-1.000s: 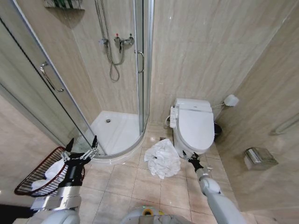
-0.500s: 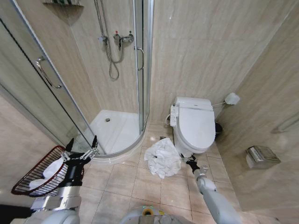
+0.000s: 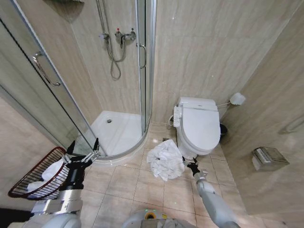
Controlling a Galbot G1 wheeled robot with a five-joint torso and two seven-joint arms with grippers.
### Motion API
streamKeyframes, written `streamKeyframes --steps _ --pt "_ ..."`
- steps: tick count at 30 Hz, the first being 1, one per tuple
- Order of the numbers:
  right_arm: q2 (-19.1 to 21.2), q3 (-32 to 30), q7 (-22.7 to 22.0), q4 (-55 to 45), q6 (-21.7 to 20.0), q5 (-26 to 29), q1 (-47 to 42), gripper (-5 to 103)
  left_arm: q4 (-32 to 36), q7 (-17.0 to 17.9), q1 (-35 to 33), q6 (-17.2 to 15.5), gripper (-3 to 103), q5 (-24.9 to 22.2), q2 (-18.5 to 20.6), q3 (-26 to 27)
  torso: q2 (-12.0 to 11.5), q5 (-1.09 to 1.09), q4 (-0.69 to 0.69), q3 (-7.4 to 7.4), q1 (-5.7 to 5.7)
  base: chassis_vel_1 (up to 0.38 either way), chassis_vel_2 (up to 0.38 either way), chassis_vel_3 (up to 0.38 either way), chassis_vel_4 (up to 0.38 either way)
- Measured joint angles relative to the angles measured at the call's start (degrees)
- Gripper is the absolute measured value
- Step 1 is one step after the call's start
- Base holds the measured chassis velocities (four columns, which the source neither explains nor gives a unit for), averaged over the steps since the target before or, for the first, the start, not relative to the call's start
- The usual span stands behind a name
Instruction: Discard the used towel into the hamper.
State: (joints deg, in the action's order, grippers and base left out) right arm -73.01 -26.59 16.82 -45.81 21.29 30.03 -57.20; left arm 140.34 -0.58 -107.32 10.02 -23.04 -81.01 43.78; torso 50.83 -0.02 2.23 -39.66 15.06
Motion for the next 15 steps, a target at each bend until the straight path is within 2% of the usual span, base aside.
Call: streamKeyframes --steps 9,15 --pt "-0.55 0.09 0.63 0.03 -0.48 -0.05 -0.11 100 0.00 0.00 0.00 0.00 100 0.00 0.00 0.00 0.14 0.02 0.00 -0.07 0.03 -0.006 0.006 0.013 -0.005" --pt "-0.61 0.47 0.90 -0.18 -0.50 -0.33 -0.32 100 0.00 0.00 0.00 0.00 100 0.00 0.00 0.00 0.29 0.02 0.00 -0.17 0.14 -0.125 0.102 0.095 -0.109"
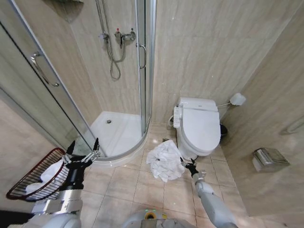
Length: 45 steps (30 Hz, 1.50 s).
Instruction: Discard the used towel into the hamper.
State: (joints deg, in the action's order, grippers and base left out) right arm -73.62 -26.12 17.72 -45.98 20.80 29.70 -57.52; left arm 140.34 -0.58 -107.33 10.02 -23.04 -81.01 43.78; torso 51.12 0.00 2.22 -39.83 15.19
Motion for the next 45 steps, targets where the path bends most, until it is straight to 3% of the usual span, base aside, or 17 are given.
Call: streamKeyframes --steps 11,18,29,33,39,45 --pt "-0.48 0.25 3.47 1.25 2.92 0.11 -0.08 100 0.00 0.00 0.01 0.00 100 0.00 0.00 0.00 0.12 -0.04 0.00 -0.08 0.09 -0.117 0.117 0.091 -0.078" --pt "-1.27 0.52 3.53 2.13 2.82 0.05 0.26 100 0.00 0.00 0.00 0.00 100 0.00 0.00 0.00 -1.48 0.01 0.05 0.80 -0.67 0.022 -0.003 -0.029 0.014" --pt "-1.78 0.30 3.52 7.00 2.76 -1.90 2.07 100 0.00 0.00 0.00 0.00 100 0.00 0.00 0.00 -4.33 -0.01 0.02 2.26 -1.97 0.005 0.000 -0.001 0.004" --pt "-2.79 0.06 3.43 9.09 2.92 -4.30 2.94 100 0.00 0.00 0.00 0.00 100 0.00 0.00 0.00 -5.29 0.00 0.03 2.74 -2.44 0.000 0.000 0.000 0.000" --pt "-4.50 -0.76 3.14 13.14 3.22 -12.12 5.16 100 0.00 0.00 0.00 0.00 100 0.00 0.00 0.00 -6.32 -0.01 0.02 3.29 -2.91 0.000 0.000 0.000 0.000" --pt "-5.46 -0.61 2.70 16.03 -0.87 -17.08 7.23 100 0.00 0.00 0.00 0.00 100 0.00 0.00 0.00 -7.86 0.00 0.02 4.13 -3.61 0.000 0.000 0.000 0.000"
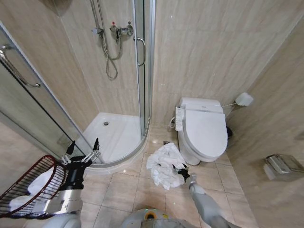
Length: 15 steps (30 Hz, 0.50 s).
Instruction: Discard the used towel into the hamper.
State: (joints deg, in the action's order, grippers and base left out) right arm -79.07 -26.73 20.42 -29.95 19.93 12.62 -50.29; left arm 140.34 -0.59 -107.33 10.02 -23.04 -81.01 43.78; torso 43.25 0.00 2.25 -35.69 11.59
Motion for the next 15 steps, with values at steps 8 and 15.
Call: streamKeyframes --steps 8,15 --pt "0.35 -0.11 0.10 2.20 -3.64 -2.41 2.16 100 0.00 0.00 0.00 0.00 100 0.00 0.00 0.00 -1.93 0.00 0.00 1.04 -0.88 0.000 0.000 0.000 0.000" --pt "0.79 -0.04 1.06 3.49 -6.04 -3.49 3.42 100 0.00 0.00 0.00 0.00 100 0.00 0.00 0.00 -3.68 0.00 0.00 1.99 -1.69 0.000 0.000 0.000 0.000"
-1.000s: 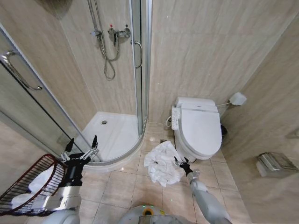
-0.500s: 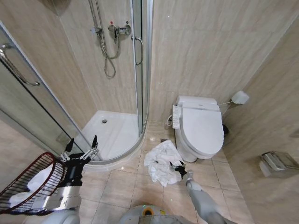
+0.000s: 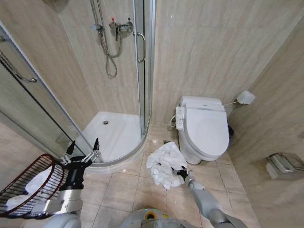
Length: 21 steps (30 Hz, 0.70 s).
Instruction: Discard the used towel into the hamper.
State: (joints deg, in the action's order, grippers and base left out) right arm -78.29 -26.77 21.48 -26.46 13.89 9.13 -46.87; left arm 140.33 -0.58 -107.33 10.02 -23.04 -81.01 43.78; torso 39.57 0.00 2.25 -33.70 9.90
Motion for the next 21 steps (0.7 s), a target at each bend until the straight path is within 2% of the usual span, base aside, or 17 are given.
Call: streamKeyframes --steps 9,17,21 --pt "-0.59 -0.02 1.44 3.12 -1.42 -5.48 3.08 100 0.00 0.00 0.00 0.00 100 0.00 0.00 0.00 -2.21 0.00 0.00 1.21 -0.99 0.000 0.000 0.000 0.000" --pt "-1.21 0.64 1.74 4.22 -1.74 -5.85 4.06 100 0.00 0.00 0.00 0.00 100 0.00 0.00 0.00 -2.40 0.00 0.01 1.30 -1.09 0.000 0.000 0.000 0.000" --pt "-1.34 1.10 1.73 3.79 -1.65 -5.75 3.80 100 0.00 0.00 0.00 0.00 100 0.00 0.00 0.00 -3.24 0.00 0.00 1.75 -1.44 0.000 0.000 0.000 0.000"
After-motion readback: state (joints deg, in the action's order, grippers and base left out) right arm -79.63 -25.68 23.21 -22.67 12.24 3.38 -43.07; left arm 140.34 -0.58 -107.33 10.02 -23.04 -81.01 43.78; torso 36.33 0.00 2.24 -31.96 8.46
